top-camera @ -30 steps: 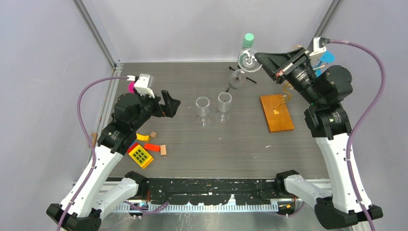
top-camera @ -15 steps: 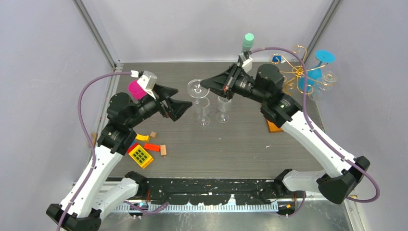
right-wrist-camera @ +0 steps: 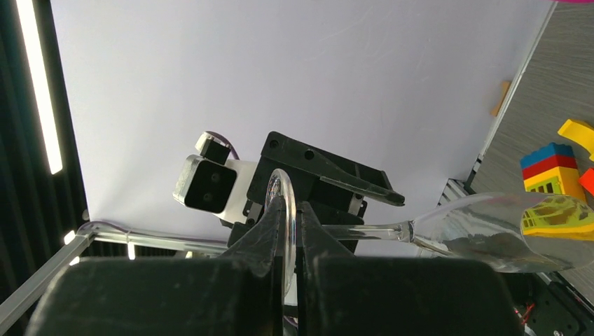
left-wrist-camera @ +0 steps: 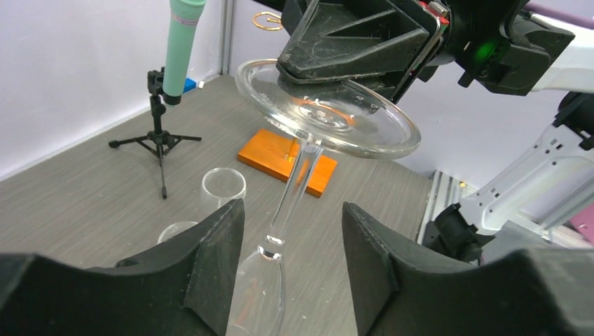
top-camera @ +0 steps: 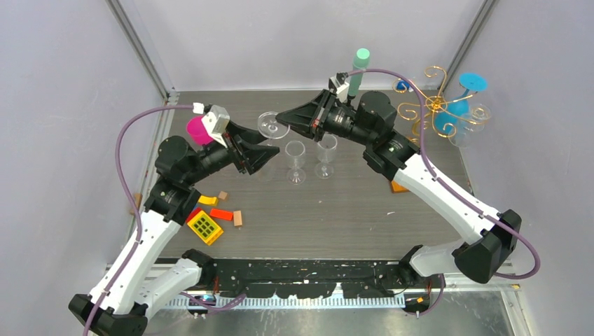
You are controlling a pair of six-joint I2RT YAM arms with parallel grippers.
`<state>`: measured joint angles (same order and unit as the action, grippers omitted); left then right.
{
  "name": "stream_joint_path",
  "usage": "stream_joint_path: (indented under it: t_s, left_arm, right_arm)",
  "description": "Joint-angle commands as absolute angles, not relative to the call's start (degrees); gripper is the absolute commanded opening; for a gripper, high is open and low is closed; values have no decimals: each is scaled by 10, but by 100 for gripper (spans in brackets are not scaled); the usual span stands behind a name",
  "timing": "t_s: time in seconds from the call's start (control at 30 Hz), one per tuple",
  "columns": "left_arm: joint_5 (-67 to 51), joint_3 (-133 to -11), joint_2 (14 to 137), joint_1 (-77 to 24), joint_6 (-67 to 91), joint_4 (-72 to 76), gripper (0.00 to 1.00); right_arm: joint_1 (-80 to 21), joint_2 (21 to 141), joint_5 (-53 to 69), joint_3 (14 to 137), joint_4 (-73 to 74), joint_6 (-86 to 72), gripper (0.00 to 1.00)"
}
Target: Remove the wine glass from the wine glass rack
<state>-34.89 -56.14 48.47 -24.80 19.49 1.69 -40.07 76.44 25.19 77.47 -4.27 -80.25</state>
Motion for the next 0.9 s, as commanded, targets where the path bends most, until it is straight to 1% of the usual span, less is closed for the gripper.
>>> stream_joint_path:
  t_s: [0.0,0.13,0.23,0.27,0.3,0.33,0.5,0.57,0.6,0.63,0.7,0.8,0.83,0.87]
  left_arm:
    - [-364,-563,487,-250,198,54,51]
    - [-364,-566,490,-250,197,51,36]
    - [-366,-571,493,-250,195,46,19]
    - [-366,-571,494,-250,194,45,13]
    - [-363,-572,495,-250,194,43,4]
    - [-359,-574,496,-250,193,40,0]
    - [-322,-579,496,-250,192,32,0]
    - [-296,-581,493,-250,191,29,0]
    - [-277,-581,490,-250,191,27,0]
    - [-257,-582,486,-250,191,25,0]
    - [-207,-584,479,-250,190,18,0]
    - [-119,-588,471,-250,190,17,0]
    - [-93,-590,469,-250,192,17,0]
    - [-69,-593,468,-250,194,19,0]
  right_arm:
    - [-406,772,286,806,-112,-844,1]
    - [-408,782,300,811,-114,-849,0]
    - [-408,787,309,815,-116,-849,0]
    - [-408,789,312,817,-116,-851,0]
    - [-407,790,313,817,-118,-851,0]
    - [-408,793,315,819,-118,-852,0]
    - [-408,799,324,823,-123,-852,1]
    - [-408,799,321,821,-123,-848,19]
    - [-408,799,320,821,-120,-843,34]
    - [-408,799,312,823,-105,-827,41]
    - [-408,793,287,822,-77,-796,63]
    - [-408,770,207,791,-67,-749,78]
    - [-407,756,189,775,-66,-727,80]
    - [-408,750,157,769,-59,-715,81]
